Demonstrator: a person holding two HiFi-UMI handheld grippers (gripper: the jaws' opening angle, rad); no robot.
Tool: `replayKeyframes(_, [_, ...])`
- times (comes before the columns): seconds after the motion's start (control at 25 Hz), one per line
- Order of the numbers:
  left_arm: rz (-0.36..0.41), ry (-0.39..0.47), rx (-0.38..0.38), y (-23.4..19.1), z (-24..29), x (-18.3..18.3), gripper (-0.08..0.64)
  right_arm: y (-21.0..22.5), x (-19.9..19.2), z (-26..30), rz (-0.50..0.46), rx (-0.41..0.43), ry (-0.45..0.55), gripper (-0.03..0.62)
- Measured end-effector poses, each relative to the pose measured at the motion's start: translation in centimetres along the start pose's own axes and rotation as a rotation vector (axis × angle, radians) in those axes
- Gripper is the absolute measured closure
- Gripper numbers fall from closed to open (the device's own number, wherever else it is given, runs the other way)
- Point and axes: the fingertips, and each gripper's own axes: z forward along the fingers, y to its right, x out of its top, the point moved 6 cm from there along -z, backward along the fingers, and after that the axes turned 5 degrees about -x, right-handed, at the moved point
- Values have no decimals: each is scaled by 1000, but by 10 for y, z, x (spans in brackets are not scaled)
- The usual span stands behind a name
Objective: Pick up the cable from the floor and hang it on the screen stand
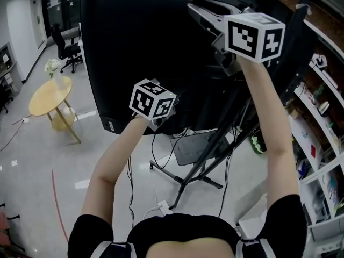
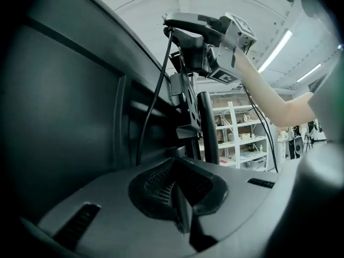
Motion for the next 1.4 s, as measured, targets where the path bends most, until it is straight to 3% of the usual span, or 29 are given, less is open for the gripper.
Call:
replayKeyframes(0.36, [4,-11,-48,10,11,-7,552,41,11,-34,1,-129,53,459])
replayKeyframes(0.64, [43,0,-50,33,17,-9,552,15,-1,-80,-134,-99,140,459])
replayKeyframes(0.84, [56,9,-48,55,19,-20,552,-8,-16,-108,-193,-53,280,459])
replayKeyframes(1.2, [86,6,-43,96,7,-36,552,-24,-40,-169,-187,-74,400,459])
replayKeyframes(1.4, [98,3,-44,116,2,-34,552,-18,-62,-212,-45,-145,500,459])
